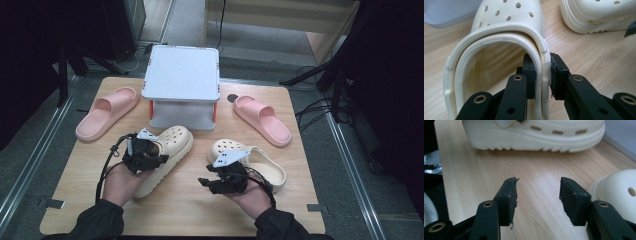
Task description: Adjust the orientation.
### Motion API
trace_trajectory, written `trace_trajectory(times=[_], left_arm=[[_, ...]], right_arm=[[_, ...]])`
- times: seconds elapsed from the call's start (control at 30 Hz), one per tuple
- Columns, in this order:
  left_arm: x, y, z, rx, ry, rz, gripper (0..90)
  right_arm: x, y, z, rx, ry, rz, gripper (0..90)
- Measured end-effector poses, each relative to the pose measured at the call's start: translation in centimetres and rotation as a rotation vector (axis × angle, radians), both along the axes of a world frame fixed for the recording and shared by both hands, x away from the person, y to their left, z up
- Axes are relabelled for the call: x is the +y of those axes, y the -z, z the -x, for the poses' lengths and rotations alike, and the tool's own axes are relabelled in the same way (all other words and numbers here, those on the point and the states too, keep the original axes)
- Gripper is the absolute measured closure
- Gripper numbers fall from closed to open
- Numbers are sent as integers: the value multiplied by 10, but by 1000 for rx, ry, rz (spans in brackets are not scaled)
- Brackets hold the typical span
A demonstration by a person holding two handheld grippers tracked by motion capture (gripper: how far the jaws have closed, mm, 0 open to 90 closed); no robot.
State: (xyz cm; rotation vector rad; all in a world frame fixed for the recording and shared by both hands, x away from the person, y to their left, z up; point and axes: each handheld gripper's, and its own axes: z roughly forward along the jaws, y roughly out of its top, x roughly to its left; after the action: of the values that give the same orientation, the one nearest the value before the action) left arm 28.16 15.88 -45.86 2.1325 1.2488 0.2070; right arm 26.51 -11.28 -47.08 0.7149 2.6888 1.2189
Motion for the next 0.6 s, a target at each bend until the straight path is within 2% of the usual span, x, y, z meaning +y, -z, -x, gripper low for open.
trace_trajectory(times=[0.13,0.2,0.3,0.37,0.5,0.53,0.6], left_arm=[[-9,4,0,-5,26,-27,769],[-15,9,0,7,49,-38,768],[-17,10,0,14,62,-46,765],[-16,11,-1,18,68,-35,758],[-14,12,-1,31,76,-18,714],[-13,9,0,33,94,-2,701],[-11,4,3,25,106,-8,681]], right_arm=[[2,0,-3,-2,17,-2,519],[3,-1,-7,-13,38,-9,574],[4,-1,-10,-12,46,-22,602],[8,-2,-14,-3,58,-43,649],[12,-1,-18,5,68,-53,702],[15,0,-21,14,73,-56,732],[19,2,-24,22,74,-58,753]])
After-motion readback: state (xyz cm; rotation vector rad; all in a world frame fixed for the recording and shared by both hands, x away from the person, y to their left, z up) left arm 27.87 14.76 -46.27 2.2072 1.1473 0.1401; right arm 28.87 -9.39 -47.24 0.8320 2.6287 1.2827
